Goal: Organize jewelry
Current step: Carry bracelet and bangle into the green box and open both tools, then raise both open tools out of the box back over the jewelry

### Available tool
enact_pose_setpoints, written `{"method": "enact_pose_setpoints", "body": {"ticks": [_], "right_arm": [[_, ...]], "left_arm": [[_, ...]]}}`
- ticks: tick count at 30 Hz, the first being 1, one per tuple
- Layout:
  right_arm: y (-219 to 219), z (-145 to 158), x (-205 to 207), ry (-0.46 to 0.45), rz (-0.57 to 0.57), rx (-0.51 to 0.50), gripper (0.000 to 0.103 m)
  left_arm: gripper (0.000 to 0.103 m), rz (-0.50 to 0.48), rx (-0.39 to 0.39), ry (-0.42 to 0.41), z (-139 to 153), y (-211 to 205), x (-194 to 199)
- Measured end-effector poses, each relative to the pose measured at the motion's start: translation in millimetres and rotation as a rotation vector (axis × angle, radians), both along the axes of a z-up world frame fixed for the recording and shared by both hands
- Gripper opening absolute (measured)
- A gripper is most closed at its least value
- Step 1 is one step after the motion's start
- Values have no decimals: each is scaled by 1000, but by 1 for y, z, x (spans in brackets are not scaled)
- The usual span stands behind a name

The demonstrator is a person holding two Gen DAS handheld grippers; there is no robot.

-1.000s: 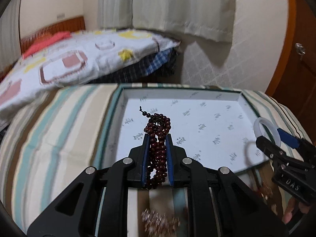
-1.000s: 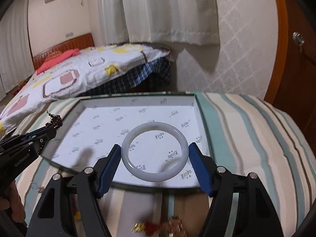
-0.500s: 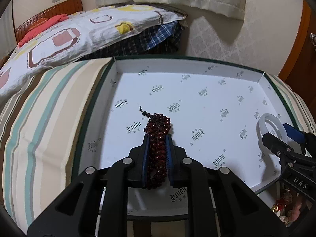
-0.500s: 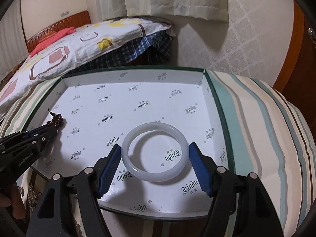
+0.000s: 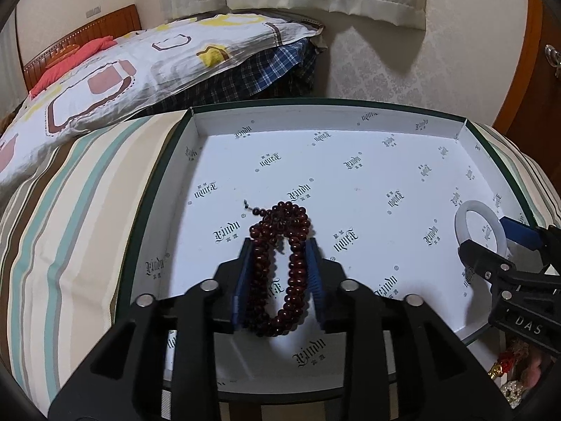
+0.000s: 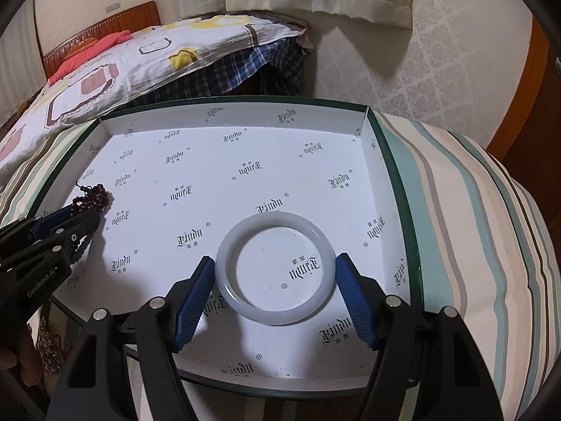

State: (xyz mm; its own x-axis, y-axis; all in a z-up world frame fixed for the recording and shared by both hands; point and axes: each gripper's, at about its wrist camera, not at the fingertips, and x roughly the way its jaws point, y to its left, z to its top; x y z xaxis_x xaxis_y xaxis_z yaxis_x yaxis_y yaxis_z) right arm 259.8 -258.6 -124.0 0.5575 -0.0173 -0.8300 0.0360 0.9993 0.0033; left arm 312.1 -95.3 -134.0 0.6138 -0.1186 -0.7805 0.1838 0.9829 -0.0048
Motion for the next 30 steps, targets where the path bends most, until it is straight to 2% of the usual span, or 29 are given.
{"method": "enact_pose_setpoints", "body": {"ticks": [5,12,21,30], "right_arm": [[0,0,0,1,1,-1,69],[-1,1,-1,-13,1,12,74],[-3,20,-14,-83,-8,2,74],[-5,60,-64,-211,-37,-5,74]], "left_arm": [[44,-10,-1,3,0,-2,1],[64,-14,-12,-9,1,-3,0],[72,2,-37,-57,23,4,-13],[76,32,-65,-188,70,21,-72]]}}
